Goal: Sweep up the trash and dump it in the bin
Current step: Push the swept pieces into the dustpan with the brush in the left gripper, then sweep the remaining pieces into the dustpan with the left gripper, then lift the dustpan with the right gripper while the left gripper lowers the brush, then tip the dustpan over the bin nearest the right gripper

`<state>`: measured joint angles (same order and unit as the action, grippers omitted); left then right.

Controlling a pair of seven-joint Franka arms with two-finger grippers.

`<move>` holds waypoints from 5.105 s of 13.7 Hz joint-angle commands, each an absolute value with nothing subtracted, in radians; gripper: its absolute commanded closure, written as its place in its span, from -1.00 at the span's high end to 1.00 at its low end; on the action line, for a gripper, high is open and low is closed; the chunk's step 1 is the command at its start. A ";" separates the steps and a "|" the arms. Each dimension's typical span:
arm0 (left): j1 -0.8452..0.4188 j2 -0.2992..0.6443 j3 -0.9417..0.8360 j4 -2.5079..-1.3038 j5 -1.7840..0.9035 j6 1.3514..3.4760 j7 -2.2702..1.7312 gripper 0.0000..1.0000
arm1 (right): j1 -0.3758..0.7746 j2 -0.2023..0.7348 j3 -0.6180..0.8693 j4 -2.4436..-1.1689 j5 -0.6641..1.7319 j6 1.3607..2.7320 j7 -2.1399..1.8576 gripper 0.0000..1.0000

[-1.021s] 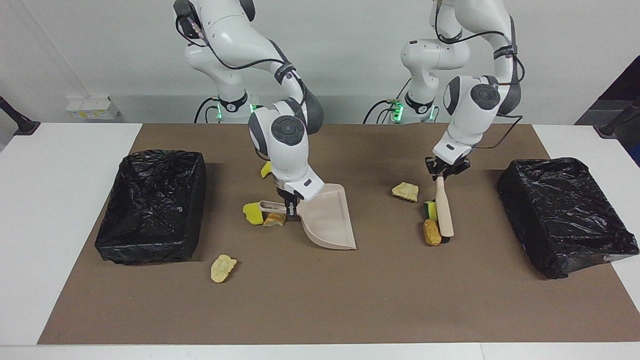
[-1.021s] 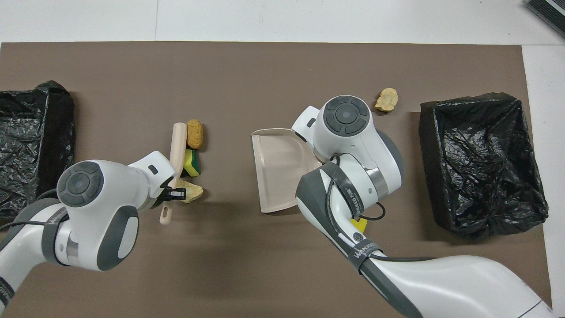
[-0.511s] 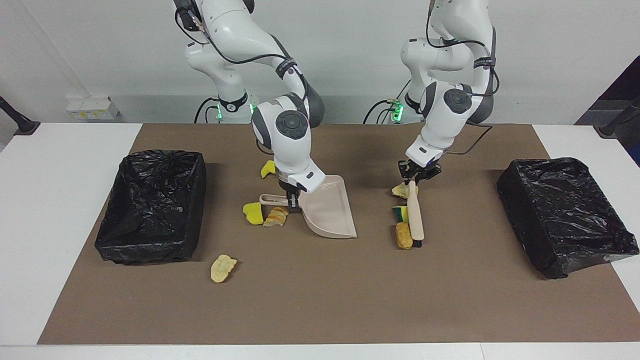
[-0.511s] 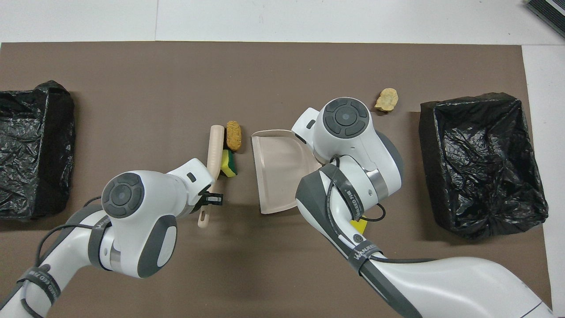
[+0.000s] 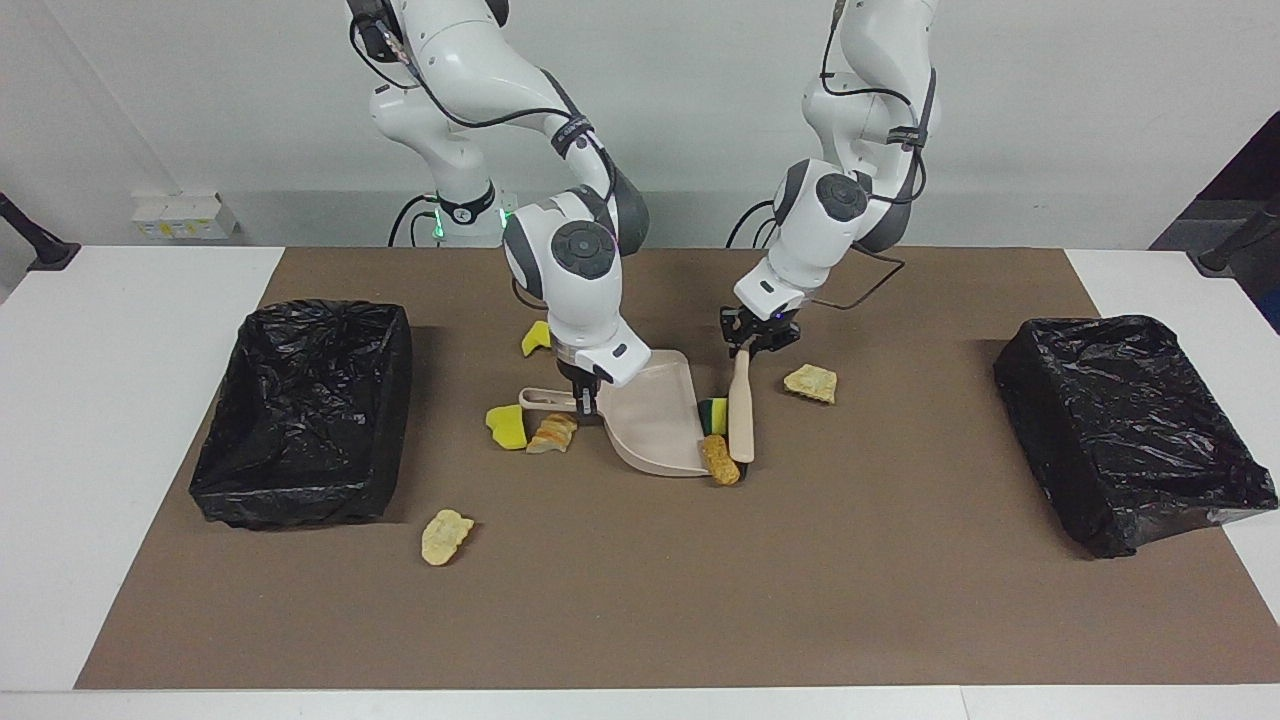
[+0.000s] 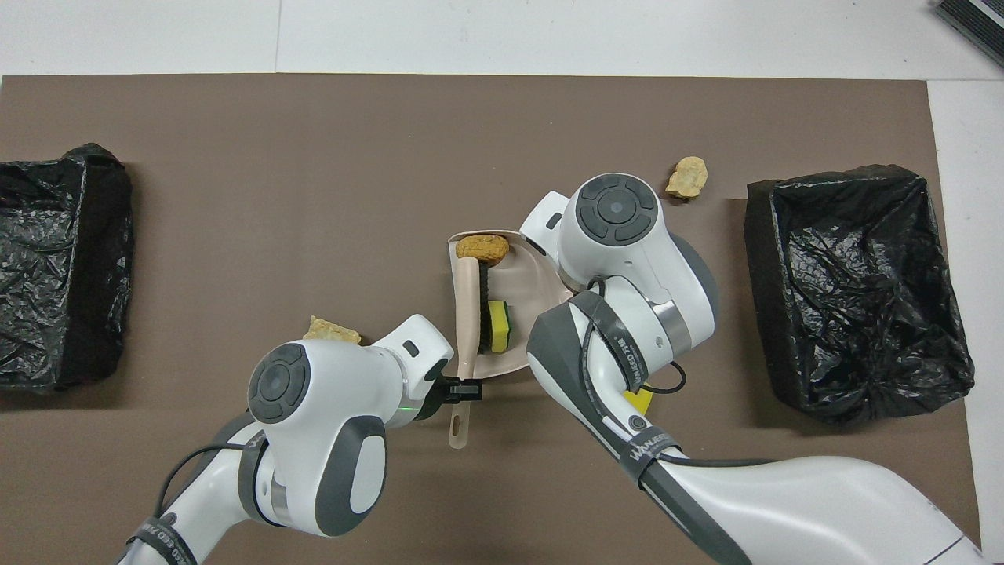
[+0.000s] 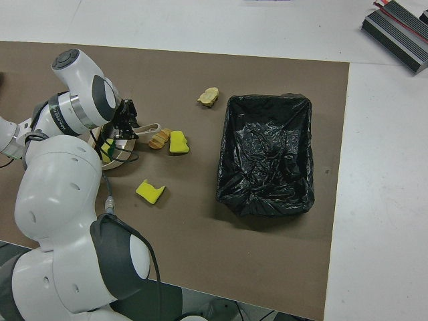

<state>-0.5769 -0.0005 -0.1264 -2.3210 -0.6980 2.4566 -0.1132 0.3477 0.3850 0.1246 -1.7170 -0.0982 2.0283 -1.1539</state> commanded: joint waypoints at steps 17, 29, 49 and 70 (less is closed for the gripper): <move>-0.204 -0.347 -0.110 -2.489 -0.071 2.014 -0.328 -1.00 | 0.342 0.357 0.137 -1.755 -0.058 2.102 -1.183 -1.00; -0.380 -0.063 -0.141 -2.363 -0.116 2.221 -0.718 -1.00 | 0.342 0.357 0.137 -1.756 -0.057 2.102 -1.183 -1.00; -0.437 -0.067 -0.201 -2.178 -0.060 2.004 -0.682 -1.00 | 0.299 0.364 0.137 -1.756 0.064 2.149 -1.293 -1.00; -0.782 -0.342 -0.212 -2.648 -0.176 2.312 -0.916 0.99 | -0.469 0.151 0.121 -1.719 -0.057 1.873 -1.796 -1.00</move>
<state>-0.7716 -0.3478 -0.2276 -2.6608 -0.1657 2.3029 -0.9110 -0.4259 0.2177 0.1097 -1.6338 -0.0225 1.8306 -1.7915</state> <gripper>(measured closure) 0.542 0.683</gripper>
